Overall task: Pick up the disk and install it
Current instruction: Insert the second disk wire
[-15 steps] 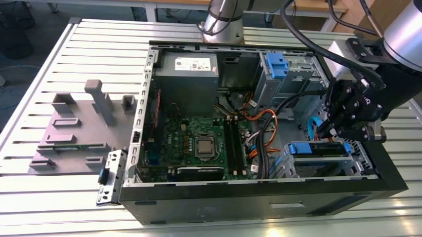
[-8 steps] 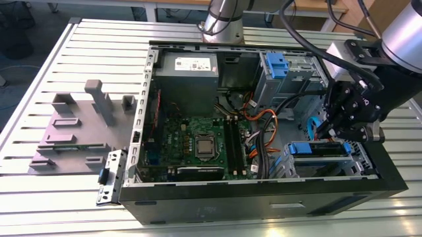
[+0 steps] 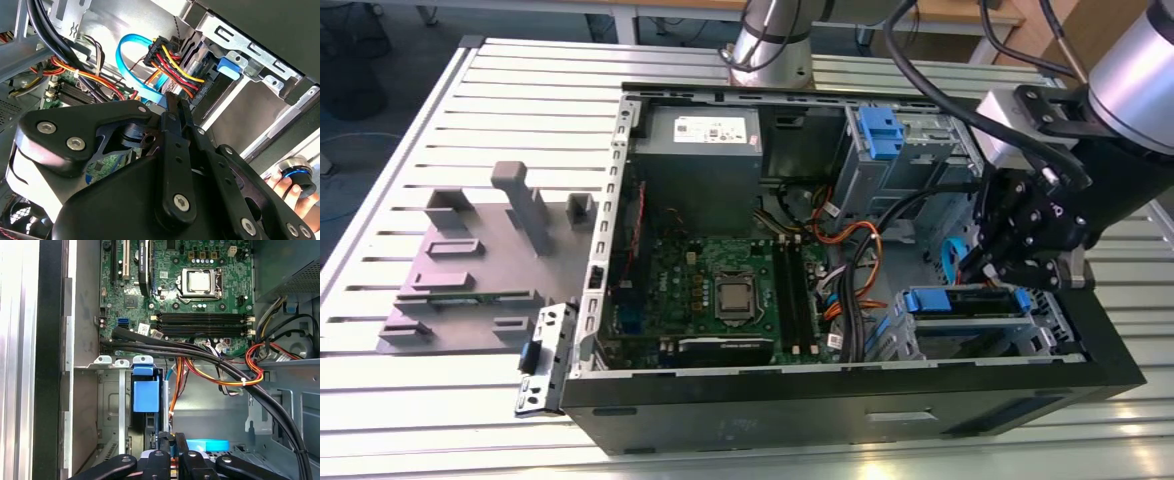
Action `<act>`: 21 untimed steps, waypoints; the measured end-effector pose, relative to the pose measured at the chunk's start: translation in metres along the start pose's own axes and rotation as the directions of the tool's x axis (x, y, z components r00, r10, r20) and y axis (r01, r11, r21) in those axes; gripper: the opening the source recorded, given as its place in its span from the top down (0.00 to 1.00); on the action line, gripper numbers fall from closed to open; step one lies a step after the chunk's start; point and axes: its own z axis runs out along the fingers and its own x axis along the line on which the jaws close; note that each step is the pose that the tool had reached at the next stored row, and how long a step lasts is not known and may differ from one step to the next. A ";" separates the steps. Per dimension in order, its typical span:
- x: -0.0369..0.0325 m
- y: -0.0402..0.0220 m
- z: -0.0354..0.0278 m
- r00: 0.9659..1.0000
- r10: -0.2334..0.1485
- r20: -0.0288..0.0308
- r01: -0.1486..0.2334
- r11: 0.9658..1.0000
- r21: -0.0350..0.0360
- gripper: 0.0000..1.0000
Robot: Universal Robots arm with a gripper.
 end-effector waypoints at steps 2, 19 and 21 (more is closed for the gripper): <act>0.0017 0.0000 0.0001 1.000 0.000 0.000 0.000 1.000 0.000 0.84; 0.0143 -0.0003 -0.0003 1.000 -0.005 0.000 0.005 1.000 0.000 0.84; 0.0144 -0.0004 -0.0004 1.000 -0.011 0.000 0.011 1.000 0.000 0.84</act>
